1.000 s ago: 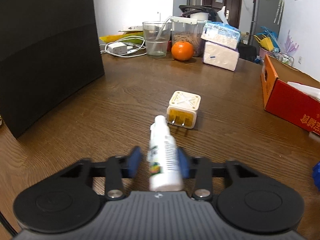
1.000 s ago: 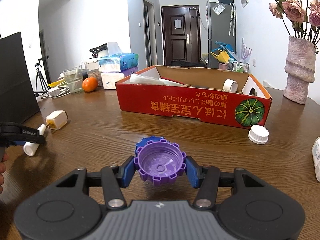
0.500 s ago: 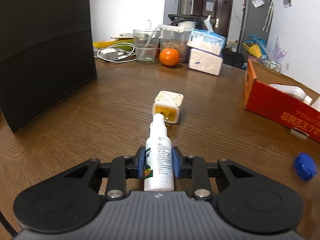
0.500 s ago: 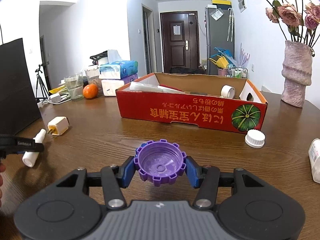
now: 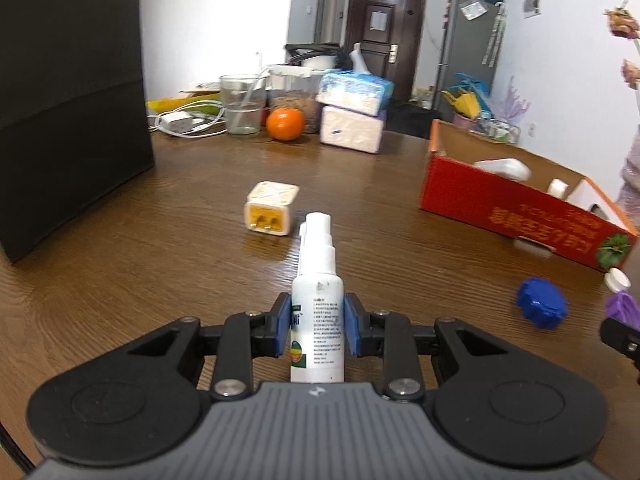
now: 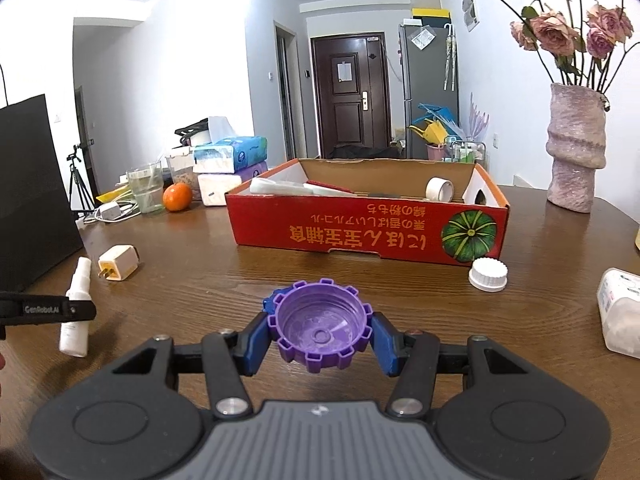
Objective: Organize rigid objects
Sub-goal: 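Lift the white spray bottle with the left tool while the right tool holds the purple cap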
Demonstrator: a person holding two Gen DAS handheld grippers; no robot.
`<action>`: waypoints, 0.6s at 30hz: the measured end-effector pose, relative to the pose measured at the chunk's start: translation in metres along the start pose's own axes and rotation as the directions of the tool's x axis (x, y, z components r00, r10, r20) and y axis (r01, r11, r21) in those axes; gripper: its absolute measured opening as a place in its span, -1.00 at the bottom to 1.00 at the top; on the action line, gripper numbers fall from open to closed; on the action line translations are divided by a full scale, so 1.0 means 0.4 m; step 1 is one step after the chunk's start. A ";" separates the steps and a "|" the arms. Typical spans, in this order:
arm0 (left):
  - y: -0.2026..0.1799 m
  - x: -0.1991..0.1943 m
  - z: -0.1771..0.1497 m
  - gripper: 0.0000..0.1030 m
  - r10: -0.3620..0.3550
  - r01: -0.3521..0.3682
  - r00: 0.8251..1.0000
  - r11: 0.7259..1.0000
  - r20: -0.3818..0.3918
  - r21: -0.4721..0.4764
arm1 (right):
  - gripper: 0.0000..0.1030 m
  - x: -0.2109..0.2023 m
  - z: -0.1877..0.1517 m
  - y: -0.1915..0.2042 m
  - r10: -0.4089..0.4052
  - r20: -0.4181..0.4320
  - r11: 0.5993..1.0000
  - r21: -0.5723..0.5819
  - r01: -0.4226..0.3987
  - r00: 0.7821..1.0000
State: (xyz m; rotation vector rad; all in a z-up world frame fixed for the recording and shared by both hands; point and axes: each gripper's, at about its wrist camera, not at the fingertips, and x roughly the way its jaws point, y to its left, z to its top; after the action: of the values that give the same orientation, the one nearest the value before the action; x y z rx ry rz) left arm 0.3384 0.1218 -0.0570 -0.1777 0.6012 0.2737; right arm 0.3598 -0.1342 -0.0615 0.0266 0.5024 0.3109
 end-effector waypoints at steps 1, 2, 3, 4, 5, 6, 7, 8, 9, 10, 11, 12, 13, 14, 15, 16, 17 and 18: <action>-0.008 -0.008 0.000 -0.45 -0.013 0.013 1.000 1.000 0.004 0.007 | 0.02 -0.005 -0.001 -0.003 -0.001 0.002 1.000 0.003 0.001 1.000; -0.017 -0.016 0.000 -0.45 -0.022 0.022 1.000 1.000 0.008 0.013 | 0.02 -0.009 -0.002 -0.006 -0.003 0.005 1.000 0.006 0.003 1.000; -0.026 -0.024 0.001 -0.45 -0.032 0.032 0.999 0.999 0.012 0.020 | 0.02 -0.014 -0.003 -0.010 -0.005 0.007 1.000 0.009 0.005 1.000; -0.035 -0.031 0.001 -0.45 -0.045 0.045 0.999 0.999 0.018 0.026 | 0.02 -0.018 -0.004 -0.012 -0.007 0.009 1.000 0.012 0.006 1.000; -0.042 -0.037 0.002 -0.45 -0.054 0.053 0.998 0.998 0.022 0.030 | 0.02 -0.023 -0.004 -0.016 -0.008 0.011 1.000 0.016 0.008 1.000; -0.051 -0.044 0.004 -0.45 -0.063 0.062 0.998 0.997 0.026 0.035 | 0.02 -0.026 -0.004 -0.019 -0.010 0.013 1.000 0.018 0.009 1.000; -0.059 -0.050 0.005 -0.45 -0.073 0.072 0.997 0.997 0.030 0.040 | 0.02 -0.030 -0.005 -0.023 -0.012 0.016 1.000 0.021 0.011 1.000; -0.066 -0.055 0.006 -0.45 -0.083 0.082 0.996 0.996 0.034 0.044 | 0.02 -0.035 -0.006 -0.026 -0.013 0.018 1.000 0.023 0.012 1.000; -0.075 -0.060 0.007 -0.45 -0.091 0.089 0.995 0.995 0.037 0.049 | 0.02 -0.038 -0.006 -0.029 -0.014 0.020 1.000 0.024 0.014 1.000; -0.084 -0.066 0.009 -0.45 -0.099 0.096 0.994 0.994 0.042 0.055 | 0.02 -0.043 -0.005 -0.031 -0.016 0.023 1.000 0.026 0.016 1.000; -0.092 -0.071 0.011 -0.45 -0.106 0.104 0.993 0.993 0.047 0.060 | 0.02 -0.046 -0.004 -0.034 -0.017 0.025 0.999 0.027 0.016 1.000; -0.100 -0.075 0.013 -0.45 -0.115 0.112 0.992 0.992 0.051 0.066 | 0.02 -0.049 -0.003 -0.036 -0.018 0.027 0.999 0.028 0.017 0.999; -0.109 -0.080 0.015 -0.45 -0.124 0.120 0.991 0.990 0.055 0.071 | 0.02 -0.053 -0.002 -0.038 -0.019 0.030 0.999 0.030 0.018 0.999; -0.119 -0.084 0.018 -0.45 -0.132 0.127 0.990 0.989 0.059 0.077 | 0.02 -0.056 0.000 -0.040 -0.021 0.034 0.999 0.030 0.020 0.999; -0.128 -0.088 0.020 -0.45 -0.140 0.134 0.988 0.987 0.063 0.083 | 0.02 -0.060 0.001 -0.042 -0.022 0.037 0.999 0.031 0.021 0.999; -0.138 -0.091 0.023 -0.45 -0.150 0.144 0.987 0.986 0.066 0.090 | 0.02 -0.064 0.003 -0.045 -0.024 0.041 0.999 0.032 0.023 0.999; -0.148 -0.094 0.025 -0.45 -0.159 0.152 0.985 0.984 0.068 0.097 | 0.02 -0.068 0.005 -0.046 -0.026 0.045 0.999 0.032 0.025 0.999; -0.157 -0.096 0.028 -0.45 -0.166 0.158 0.984 0.982 0.069 0.102 | 0.02 -0.071 0.006 -0.049 -0.028 0.048 0.999 0.033 0.026 0.998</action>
State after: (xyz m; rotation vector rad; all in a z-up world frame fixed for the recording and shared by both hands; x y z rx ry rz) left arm 0.3331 0.0571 -0.0204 -0.1216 0.5183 0.0930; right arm 0.3429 -0.1612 -0.0479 0.0588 0.4590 0.2749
